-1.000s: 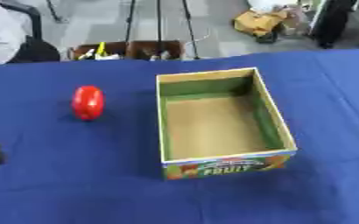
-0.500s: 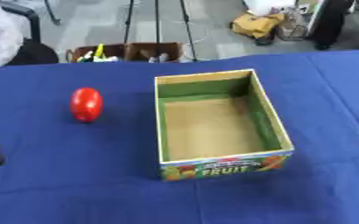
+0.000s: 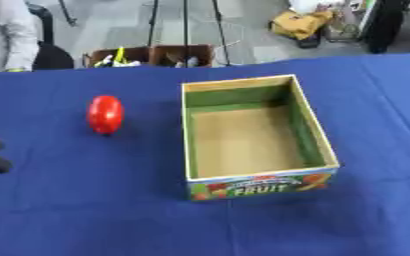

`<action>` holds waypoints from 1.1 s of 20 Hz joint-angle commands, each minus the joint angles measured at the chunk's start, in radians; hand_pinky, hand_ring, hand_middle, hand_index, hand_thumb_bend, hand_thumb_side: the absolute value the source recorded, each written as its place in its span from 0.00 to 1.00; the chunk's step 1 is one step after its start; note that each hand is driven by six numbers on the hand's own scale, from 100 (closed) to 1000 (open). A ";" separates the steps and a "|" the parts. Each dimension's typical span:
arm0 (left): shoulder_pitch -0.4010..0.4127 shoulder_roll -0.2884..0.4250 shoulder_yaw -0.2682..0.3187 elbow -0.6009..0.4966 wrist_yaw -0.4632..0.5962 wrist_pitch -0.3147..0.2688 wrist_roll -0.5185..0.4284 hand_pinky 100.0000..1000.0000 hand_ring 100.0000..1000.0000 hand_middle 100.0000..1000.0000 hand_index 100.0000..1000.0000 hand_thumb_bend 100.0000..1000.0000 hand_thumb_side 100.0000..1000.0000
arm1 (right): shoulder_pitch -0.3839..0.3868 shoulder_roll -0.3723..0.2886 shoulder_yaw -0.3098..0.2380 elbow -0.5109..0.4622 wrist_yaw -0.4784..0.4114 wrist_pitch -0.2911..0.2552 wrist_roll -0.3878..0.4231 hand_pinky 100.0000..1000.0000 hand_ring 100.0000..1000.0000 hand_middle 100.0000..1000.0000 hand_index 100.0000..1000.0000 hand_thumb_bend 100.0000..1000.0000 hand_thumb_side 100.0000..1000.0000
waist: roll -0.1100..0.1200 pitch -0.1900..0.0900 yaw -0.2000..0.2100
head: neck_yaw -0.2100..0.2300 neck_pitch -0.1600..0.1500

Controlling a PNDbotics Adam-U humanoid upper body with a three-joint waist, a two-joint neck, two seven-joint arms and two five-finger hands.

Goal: Pick up objects on the table and place them in the box.

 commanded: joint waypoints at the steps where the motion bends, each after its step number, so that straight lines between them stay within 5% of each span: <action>1: -0.038 0.095 -0.003 -0.020 -0.046 -0.040 -0.024 0.47 0.48 0.60 0.79 0.00 0.78 | -0.005 -0.026 -0.003 -0.021 -0.006 0.002 -0.002 0.22 0.13 0.17 0.31 0.00 0.85 | -0.003 -0.018 0.000 | 0.020 0.024; 11: -0.185 0.348 -0.065 0.085 -0.172 -0.009 0.016 0.50 0.51 0.64 0.83 0.00 0.74 | -0.001 -0.024 0.002 -0.021 -0.001 0.000 0.005 0.22 0.13 0.16 0.31 0.00 0.85 | 0.000 -0.012 -0.015 | 0.038 0.069; 22: -0.393 0.609 -0.118 0.352 -0.167 -0.020 -0.011 0.51 0.55 0.68 0.87 0.00 0.71 | 0.003 -0.026 0.017 -0.021 0.002 -0.018 0.018 0.22 0.12 0.16 0.31 0.00 0.85 | -0.006 -0.002 -0.057 | 0.055 0.028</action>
